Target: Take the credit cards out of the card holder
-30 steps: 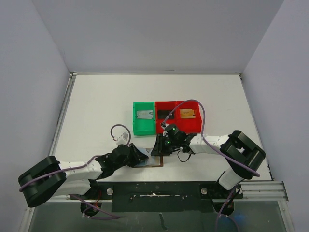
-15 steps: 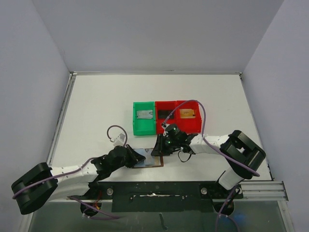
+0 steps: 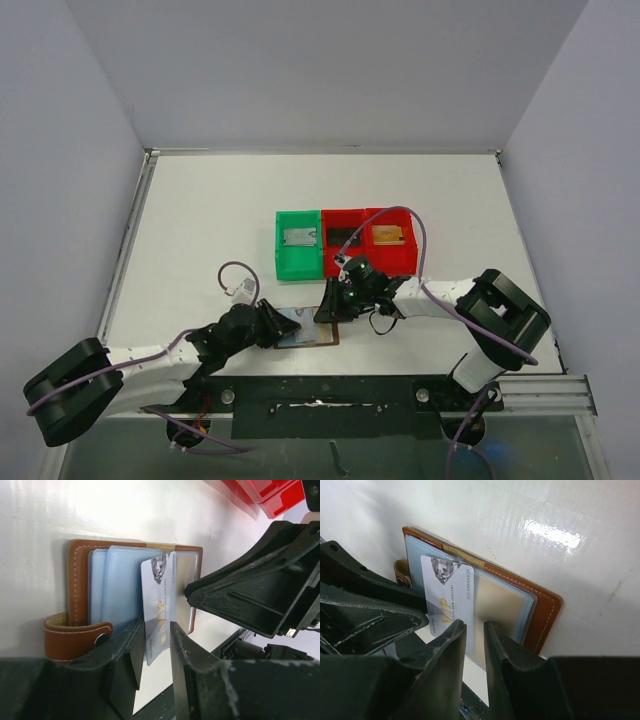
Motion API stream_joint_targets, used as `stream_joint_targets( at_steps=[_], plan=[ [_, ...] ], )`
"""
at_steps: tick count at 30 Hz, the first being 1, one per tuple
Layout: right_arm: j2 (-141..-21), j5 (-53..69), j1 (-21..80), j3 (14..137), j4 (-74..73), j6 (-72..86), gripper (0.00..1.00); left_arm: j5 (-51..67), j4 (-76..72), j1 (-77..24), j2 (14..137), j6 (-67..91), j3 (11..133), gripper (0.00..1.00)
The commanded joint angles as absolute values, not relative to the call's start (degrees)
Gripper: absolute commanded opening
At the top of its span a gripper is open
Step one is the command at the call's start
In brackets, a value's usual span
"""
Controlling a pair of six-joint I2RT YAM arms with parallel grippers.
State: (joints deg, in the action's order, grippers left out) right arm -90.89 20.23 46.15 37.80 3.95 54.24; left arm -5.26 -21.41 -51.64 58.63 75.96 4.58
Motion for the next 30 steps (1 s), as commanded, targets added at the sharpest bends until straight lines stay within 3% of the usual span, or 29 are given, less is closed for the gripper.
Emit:
stream_joint_targets(
  at_steps=[1,14,18,22,30],
  plan=[
    [-92.04,19.77,45.97,36.49,2.39,52.94,0.24,-2.39,-31.18,-51.16,61.84,75.65,5.08,0.26],
    [-92.20,20.89,46.07,35.69,4.16,53.17,0.21,-2.01,-32.87,-51.00,63.21,75.71,5.90,0.22],
    [-91.99,20.88,45.96,35.60,4.21,53.21,0.21,-1.62,-32.42,-50.98,64.46,74.99,6.62,0.06],
    [-91.22,20.66,45.63,35.50,3.98,52.77,0.21,-1.70,-31.37,-50.98,65.03,74.87,6.44,0.00],
    [-90.19,20.21,44.26,37.21,2.29,50.02,0.24,-4.21,-12.30,-50.47,56.42,68.81,10.50,0.00]
  ],
)
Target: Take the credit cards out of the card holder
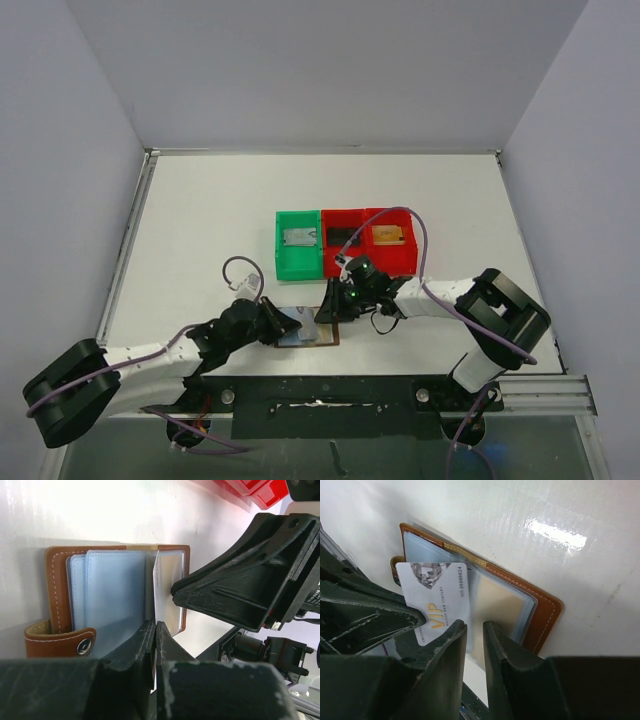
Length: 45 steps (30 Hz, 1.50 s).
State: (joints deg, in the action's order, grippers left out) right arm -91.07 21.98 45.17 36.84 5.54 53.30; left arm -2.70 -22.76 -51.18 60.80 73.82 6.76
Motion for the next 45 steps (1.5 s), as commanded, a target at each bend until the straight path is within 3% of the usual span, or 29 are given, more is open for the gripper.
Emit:
stream_joint_targets(
  at_steps=[1,7,11,18,23,27,34,45],
  plan=[
    [-89.65,20.03,44.17,37.52,2.24,49.70,0.25,-3.96,-10.29,-49.92,55.14,67.81,10.91,0.00],
    [-84.33,19.80,43.80,38.66,4.05,48.03,0.36,0.32,-4.56,-46.96,47.97,63.42,11.97,0.00],
    [-79.80,18.08,43.53,38.06,5.98,48.38,0.54,2.72,-4.04,-45.95,45.38,60.45,13.79,0.00],
    [-74.97,15.29,43.24,34.97,14.31,50.92,0.65,6.24,-6.54,-44.64,44.79,55.29,17.51,0.00],
    [-71.57,14.74,42.80,31.07,22.89,51.24,0.66,9.70,-9.82,-42.24,42.97,54.99,16.99,0.00],
    [-71.12,21.09,40.52,30.26,24.97,52.45,0.64,15.21,-13.18,-37.68,41.19,56.62,15.25,0.00],
    [-73.48,29.09,39.64,30.23,32.30,55.22,0.58,23.16,-30.87,-32.73,40.10,66.52,8.24,0.00],
    [-77.97,35.19,39.64,33.75,36.22,57.32,0.51,28.30,-33.08,-31.47,40.70,67.38,10.43,0.00]
  ],
)
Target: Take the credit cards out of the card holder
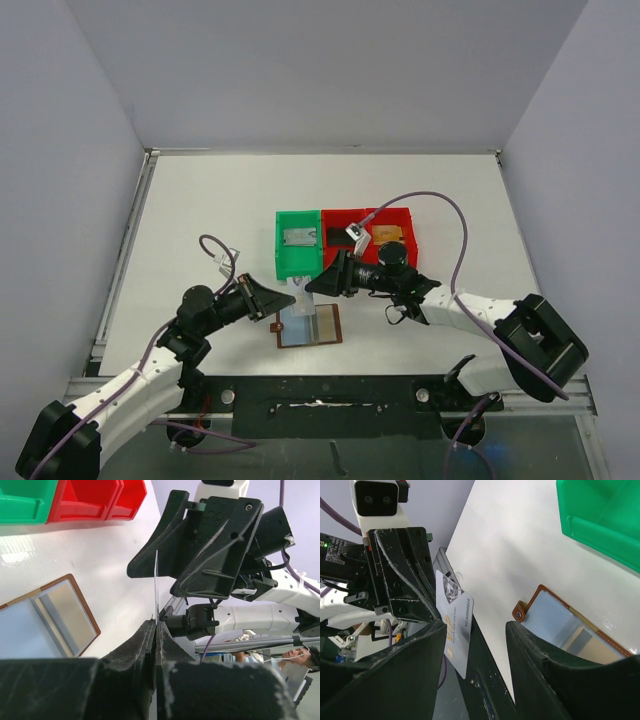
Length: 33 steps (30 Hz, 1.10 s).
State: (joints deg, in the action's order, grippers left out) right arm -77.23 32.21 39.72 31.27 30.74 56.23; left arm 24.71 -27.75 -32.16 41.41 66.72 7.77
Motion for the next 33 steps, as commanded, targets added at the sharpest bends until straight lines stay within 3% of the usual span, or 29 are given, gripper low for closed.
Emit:
stream_joint_targets(
  at_steps=[1,4,8,14,17,22,28,30,31,33],
  plan=[
    [-78.08,35.67,39.63,33.83,36.56,57.49,0.50,28.59,-33.07,-31.40,40.55,67.46,10.46,0.00],
    [-78.88,38.36,39.64,33.69,39.98,58.93,0.35,28.68,-33.04,-31.31,40.05,67.58,10.38,0.00],
    [-80.48,43.42,39.64,32.61,47.72,62.70,0.26,28.90,-34.10,-30.99,39.71,68.58,9.92,0.00],
    [-83.29,47.23,39.64,31.90,57.19,68.49,0.19,29.22,-37.92,-30.69,40.29,70.64,8.97,0.00],
    [-83.31,47.20,39.60,31.67,57.17,68.43,0.12,29.12,-37.82,-30.19,39.96,70.82,9.05,0.00],
    [-82.58,47.14,39.64,31.51,56.30,68.02,0.14,29.23,-37.78,-29.33,39.53,71.27,9.03,0.00],
    [-82.35,48.67,39.59,32.83,56.78,70.07,0.00,28.34,-39.46,-28.68,40.29,72.09,9.82,0.00],
    [-81.21,47.97,39.40,33.89,53.05,68.37,0.00,28.36,-37.49,-28.42,40.59,71.02,11.00,0.00],
    [-80.47,47.41,39.27,34.38,49.72,66.32,0.00,28.57,-34.91,-28.27,40.71,69.86,12.04,0.04],
    [-78.82,45.25,38.92,37.14,40.04,60.80,0.00,28.37,-27.39,-28.04,40.24,66.49,14.60,0.24]
  ],
)
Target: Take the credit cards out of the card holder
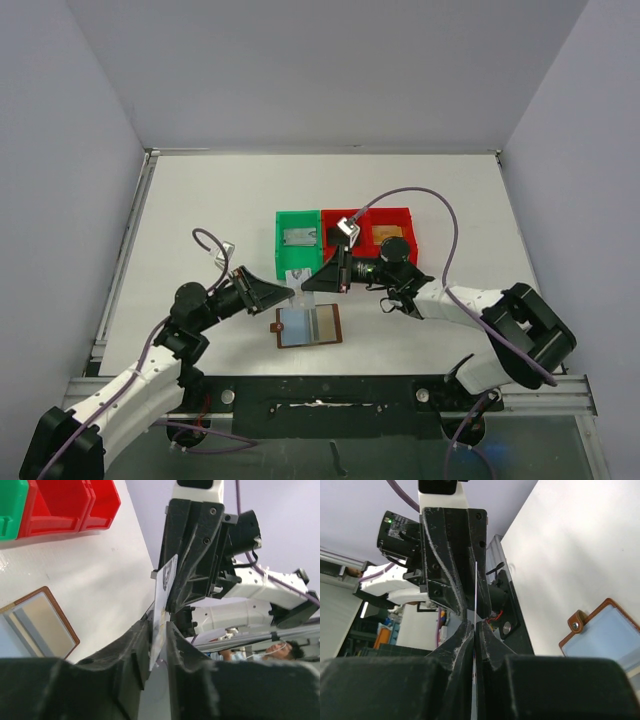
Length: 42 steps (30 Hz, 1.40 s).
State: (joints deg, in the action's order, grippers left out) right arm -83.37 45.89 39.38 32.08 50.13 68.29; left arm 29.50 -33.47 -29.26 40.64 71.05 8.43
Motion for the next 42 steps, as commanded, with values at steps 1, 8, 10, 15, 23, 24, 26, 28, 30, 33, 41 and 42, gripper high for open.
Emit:
stream_joint_targets(
  at_steps=[1,8,10,15,23,24,26,28,30,33,41,42],
  plan=[
    [-77.95,43.54,38.76,38.56,34.33,57.69,0.00,27.72,-23.09,-27.92,39.62,64.48,15.99,0.40],
    [-74.65,21.77,38.88,48.62,8.07,35.40,0.00,10.40,12.76,-26.82,34.81,57.12,24.31,0.69],
    [-74.36,16.26,40.24,49.98,7.24,30.12,0.00,7.87,17.53,-26.81,34.69,57.00,24.78,0.70],
    [-77.65,-5.12,49.81,54.27,5.92,4.88,0.00,6.76,20.22,-26.81,32.47,57.22,23.74,0.71],
    [-90.92,-14.42,52.62,63.33,5.18,-15.75,0.00,5.53,23.82,-26.72,35.27,56.61,22.09,0.72],
    [-92.17,-13.99,52.63,64.18,5.19,-17.35,0.00,5.39,24.27,-26.72,35.54,56.59,21.88,0.72],
    [-94.84,-12.88,52.66,66.39,4.52,-20.61,0.00,5.96,23.80,-26.72,35.84,56.60,21.55,0.72],
    [-97.54,-12.37,52.72,68.60,3.61,-22.22,0.00,6.13,23.78,-26.72,35.86,56.71,21.43,0.72],
    [-100.31,-13.99,52.68,71.13,2.08,-23.38,0.00,5.95,24.04,-26.71,35.35,56.69,21.57,0.72],
    [-104.07,-15.67,52.70,74.07,0.89,-26.23,0.00,5.72,24.30,-26.67,34.46,57.01,21.62,0.73],
    [-110.17,-16.27,50.87,78.46,0.51,-32.55,0.00,5.44,24.70,-26.63,33.40,57.50,21.83,0.73],
    [-110.70,-16.18,50.66,79.31,0.12,-33.31,0.00,5.41,24.70,-26.63,33.30,57.67,21.76,0.73]
  ],
)
